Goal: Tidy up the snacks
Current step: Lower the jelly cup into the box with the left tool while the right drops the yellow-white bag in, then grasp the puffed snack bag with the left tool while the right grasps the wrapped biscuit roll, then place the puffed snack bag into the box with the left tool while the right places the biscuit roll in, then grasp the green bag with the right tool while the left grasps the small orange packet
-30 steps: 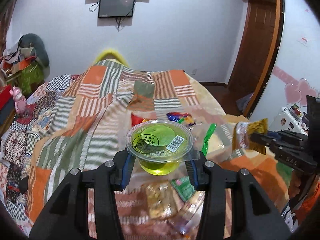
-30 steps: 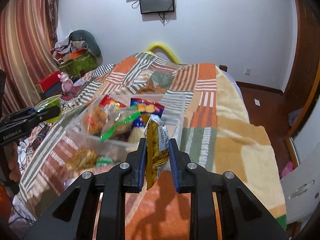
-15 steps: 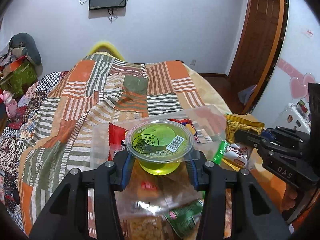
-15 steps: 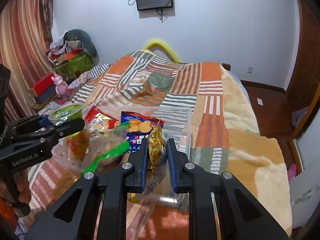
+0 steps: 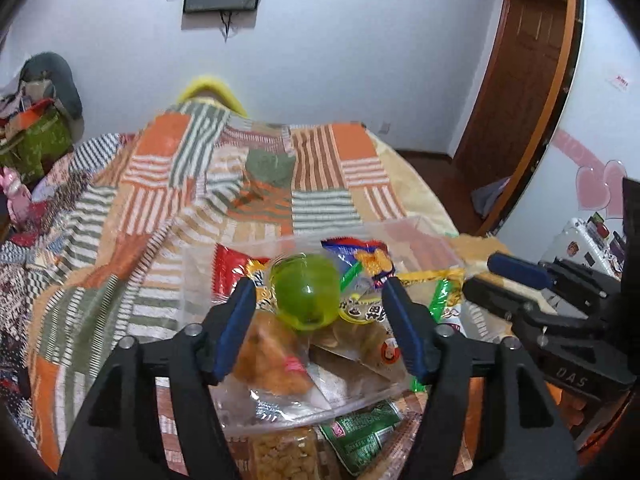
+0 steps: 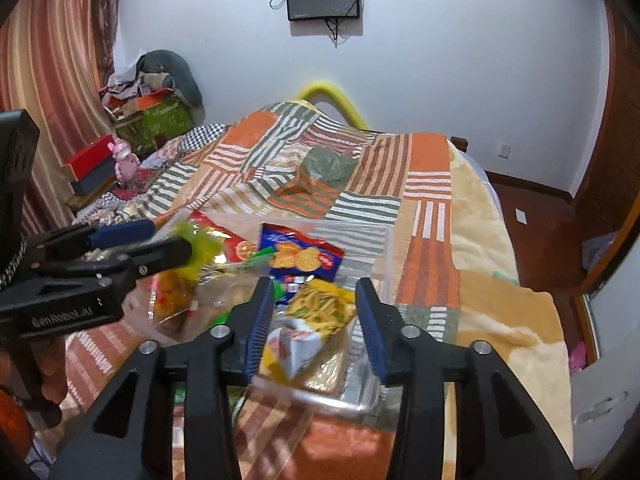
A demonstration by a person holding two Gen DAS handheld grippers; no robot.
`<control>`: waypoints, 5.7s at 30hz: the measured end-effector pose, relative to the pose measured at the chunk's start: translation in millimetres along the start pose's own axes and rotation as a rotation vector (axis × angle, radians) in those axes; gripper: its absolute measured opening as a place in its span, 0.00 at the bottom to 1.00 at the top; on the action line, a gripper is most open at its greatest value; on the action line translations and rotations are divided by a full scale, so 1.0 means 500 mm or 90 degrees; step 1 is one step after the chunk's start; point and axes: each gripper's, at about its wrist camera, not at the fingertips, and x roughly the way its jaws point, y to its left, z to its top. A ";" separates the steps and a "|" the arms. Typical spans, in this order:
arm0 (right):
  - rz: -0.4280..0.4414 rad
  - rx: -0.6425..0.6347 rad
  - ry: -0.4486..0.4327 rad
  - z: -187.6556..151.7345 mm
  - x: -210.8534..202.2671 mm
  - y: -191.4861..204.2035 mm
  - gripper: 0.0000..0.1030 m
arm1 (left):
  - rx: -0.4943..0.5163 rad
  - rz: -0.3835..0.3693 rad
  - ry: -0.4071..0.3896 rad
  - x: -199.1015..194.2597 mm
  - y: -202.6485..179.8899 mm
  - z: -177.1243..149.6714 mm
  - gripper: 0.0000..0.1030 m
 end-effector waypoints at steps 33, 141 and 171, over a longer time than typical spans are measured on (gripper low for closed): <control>0.061 0.034 0.107 -0.157 -0.027 0.087 0.72 | 0.020 -0.001 0.116 -0.074 0.024 -0.253 0.83; 0.026 0.021 0.026 0.001 0.015 0.070 0.50 | 0.006 0.051 0.005 -0.066 0.064 -0.074 0.64; 0.042 -0.019 0.208 -0.136 0.150 0.153 0.58 | -0.044 0.034 0.114 -0.086 0.118 -0.252 0.75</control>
